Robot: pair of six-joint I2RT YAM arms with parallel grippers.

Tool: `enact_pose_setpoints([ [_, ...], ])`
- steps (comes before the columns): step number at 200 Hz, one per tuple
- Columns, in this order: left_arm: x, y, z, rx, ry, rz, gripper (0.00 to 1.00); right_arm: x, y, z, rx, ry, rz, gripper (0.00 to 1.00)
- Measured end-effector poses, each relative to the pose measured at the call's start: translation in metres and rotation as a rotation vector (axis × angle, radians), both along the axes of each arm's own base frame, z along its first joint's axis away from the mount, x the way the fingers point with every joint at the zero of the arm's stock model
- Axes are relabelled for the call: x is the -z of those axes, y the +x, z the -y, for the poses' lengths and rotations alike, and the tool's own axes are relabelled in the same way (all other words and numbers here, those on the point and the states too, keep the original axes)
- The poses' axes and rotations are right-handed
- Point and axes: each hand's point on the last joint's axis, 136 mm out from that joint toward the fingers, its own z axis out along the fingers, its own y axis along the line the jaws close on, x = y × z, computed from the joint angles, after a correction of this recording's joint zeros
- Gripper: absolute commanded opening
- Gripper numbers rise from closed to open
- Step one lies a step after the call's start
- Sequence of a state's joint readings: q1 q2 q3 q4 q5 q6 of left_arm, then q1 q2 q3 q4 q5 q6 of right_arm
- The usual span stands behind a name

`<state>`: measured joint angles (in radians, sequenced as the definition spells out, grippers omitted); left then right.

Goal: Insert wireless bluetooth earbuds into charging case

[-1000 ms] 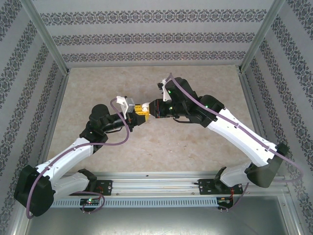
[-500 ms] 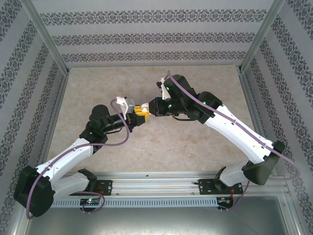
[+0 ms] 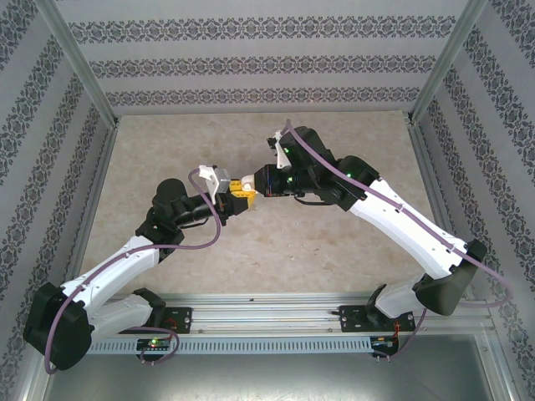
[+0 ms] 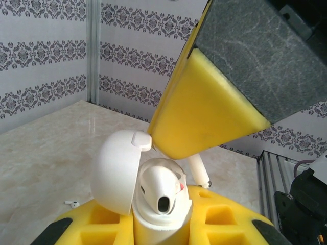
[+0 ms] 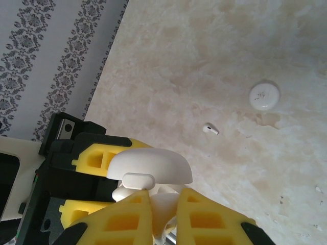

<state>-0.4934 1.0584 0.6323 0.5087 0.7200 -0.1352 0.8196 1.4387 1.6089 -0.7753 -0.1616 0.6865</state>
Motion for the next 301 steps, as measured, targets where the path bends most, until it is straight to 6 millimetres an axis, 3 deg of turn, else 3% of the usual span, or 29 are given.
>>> enact_pose_setpoints([
  [122, 0.014, 0.005, 0.003, 0.007, 0.020, -0.039, 0.00, 0.001, 0.032, 0.004, 0.138, 0.048, 0.082, 0.12],
  [201, 0.013, 0.000, 0.005, 0.040, 0.020, -0.035, 0.00, 0.001, 0.010, 0.010, 0.142, 0.035, 0.150, 0.12],
  [301, 0.015, 0.000, 0.007, 0.051, 0.022, -0.040, 0.00, 0.009, 0.009, 0.006, 0.146, -0.006, 0.199, 0.12],
])
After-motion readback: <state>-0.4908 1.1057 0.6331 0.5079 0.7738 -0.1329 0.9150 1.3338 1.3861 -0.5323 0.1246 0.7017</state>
